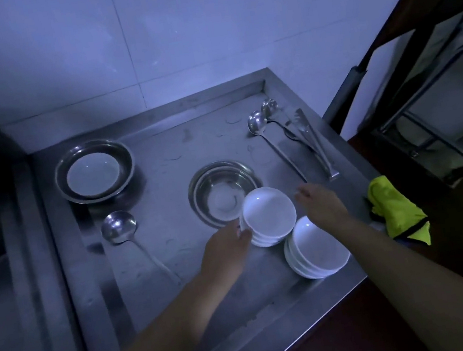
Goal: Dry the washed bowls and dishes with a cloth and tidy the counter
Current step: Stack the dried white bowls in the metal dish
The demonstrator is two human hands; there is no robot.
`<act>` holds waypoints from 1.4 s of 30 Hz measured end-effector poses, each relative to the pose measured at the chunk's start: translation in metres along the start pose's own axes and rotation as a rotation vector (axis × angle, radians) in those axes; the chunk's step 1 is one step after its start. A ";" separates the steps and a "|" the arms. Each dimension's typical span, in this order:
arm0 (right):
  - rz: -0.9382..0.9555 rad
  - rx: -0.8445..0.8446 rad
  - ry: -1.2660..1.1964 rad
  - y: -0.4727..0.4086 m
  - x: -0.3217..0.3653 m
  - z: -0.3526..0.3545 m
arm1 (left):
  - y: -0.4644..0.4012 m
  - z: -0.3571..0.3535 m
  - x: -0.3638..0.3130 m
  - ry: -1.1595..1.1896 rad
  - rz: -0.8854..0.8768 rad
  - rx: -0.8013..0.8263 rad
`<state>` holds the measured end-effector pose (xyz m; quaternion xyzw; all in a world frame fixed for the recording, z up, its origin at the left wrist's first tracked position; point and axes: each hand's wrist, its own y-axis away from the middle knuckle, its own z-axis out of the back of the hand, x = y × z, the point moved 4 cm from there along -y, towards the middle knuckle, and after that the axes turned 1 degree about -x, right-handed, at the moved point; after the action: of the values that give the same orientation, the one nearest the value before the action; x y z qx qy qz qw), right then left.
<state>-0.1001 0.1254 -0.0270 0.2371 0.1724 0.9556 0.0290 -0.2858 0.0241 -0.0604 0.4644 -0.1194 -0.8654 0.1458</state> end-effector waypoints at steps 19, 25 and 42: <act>0.267 0.405 0.158 -0.054 -0.019 -0.028 | -0.034 -0.060 0.000 0.196 0.365 -0.184; 0.402 0.320 0.237 -0.056 -0.001 -0.023 | -0.030 -0.047 -0.009 0.258 0.325 -0.302; 0.761 0.165 -0.035 -0.021 0.245 -0.067 | -0.006 0.180 0.051 0.270 0.373 -0.822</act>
<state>-0.3487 0.1575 0.0193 0.3021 0.1478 0.8767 -0.3438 -0.4644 0.0233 -0.0048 0.4472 0.1716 -0.7318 0.4849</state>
